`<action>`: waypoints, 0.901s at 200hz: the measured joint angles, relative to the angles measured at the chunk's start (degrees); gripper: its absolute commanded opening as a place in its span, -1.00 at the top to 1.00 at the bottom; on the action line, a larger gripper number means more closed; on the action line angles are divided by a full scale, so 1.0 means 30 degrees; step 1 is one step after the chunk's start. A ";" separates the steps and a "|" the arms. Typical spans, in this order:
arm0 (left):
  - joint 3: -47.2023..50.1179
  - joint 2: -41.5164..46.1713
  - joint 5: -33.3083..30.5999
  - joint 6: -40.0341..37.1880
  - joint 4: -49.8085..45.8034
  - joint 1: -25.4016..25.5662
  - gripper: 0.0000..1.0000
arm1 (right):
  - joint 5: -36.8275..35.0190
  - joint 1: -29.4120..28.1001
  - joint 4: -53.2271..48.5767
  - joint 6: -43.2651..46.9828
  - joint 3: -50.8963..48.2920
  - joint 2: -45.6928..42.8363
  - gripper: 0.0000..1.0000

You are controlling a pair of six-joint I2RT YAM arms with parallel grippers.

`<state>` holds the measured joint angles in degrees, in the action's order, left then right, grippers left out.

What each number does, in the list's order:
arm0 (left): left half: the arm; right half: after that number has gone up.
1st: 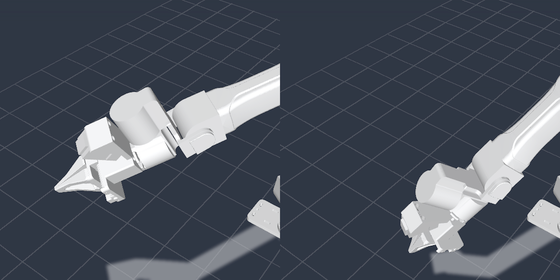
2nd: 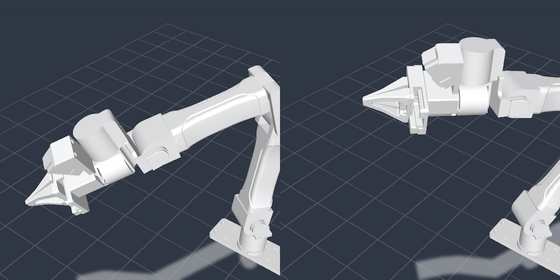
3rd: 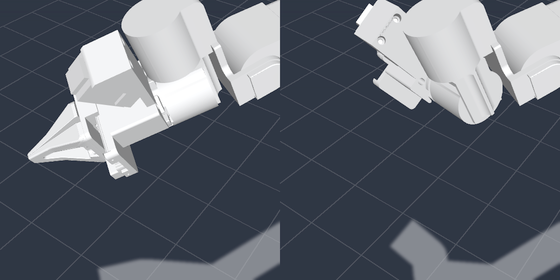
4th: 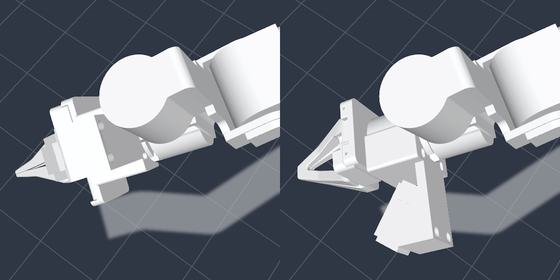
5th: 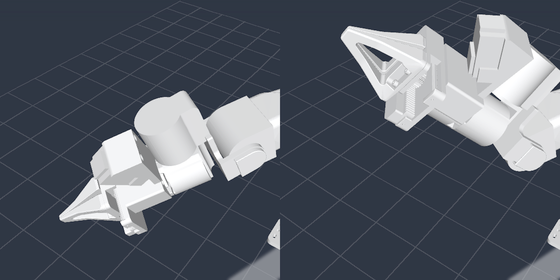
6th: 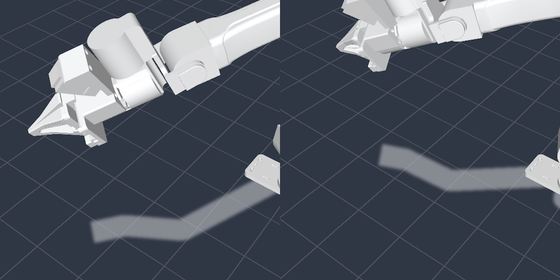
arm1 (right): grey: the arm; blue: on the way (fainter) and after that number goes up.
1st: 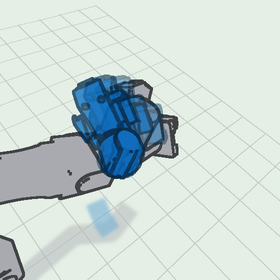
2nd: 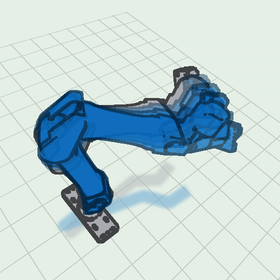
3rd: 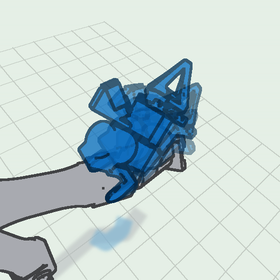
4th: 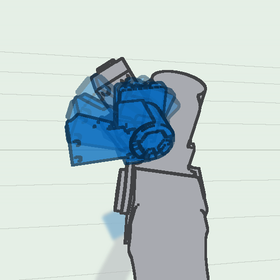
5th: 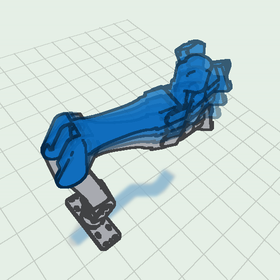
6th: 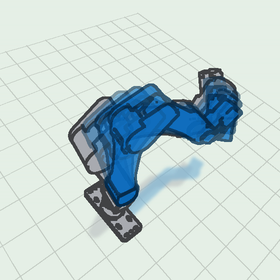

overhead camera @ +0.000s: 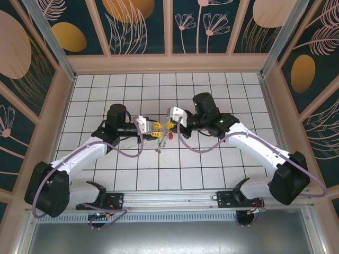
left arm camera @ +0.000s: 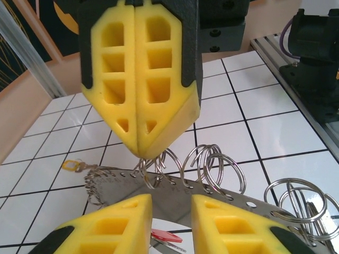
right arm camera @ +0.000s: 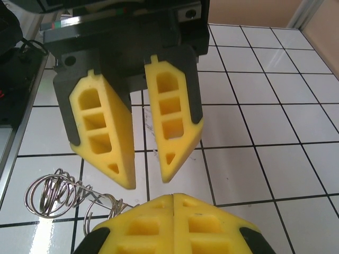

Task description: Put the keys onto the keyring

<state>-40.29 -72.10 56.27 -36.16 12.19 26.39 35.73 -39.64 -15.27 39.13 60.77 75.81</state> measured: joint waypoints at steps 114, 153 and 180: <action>0.0022 -0.0809 -0.1457 0.2521 0.2696 0.0707 0.45 | 0.0131 -0.0255 0.1188 -0.0015 -0.0423 0.0073 1.00; 0.0197 -0.0845 -0.2302 0.3220 0.3388 0.0750 0.43 | -0.0066 -0.0211 0.1982 0.0095 -0.0845 0.0073 1.00; 0.0750 -0.0787 -0.3169 0.3096 0.3388 0.0816 0.38 | -0.0495 0.0160 0.2535 -0.0211 -0.1858 0.0029 0.53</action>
<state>-38.04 -74.46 46.76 -26.87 22.35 28.84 34.24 -39.16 -7.66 38.50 55.20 75.90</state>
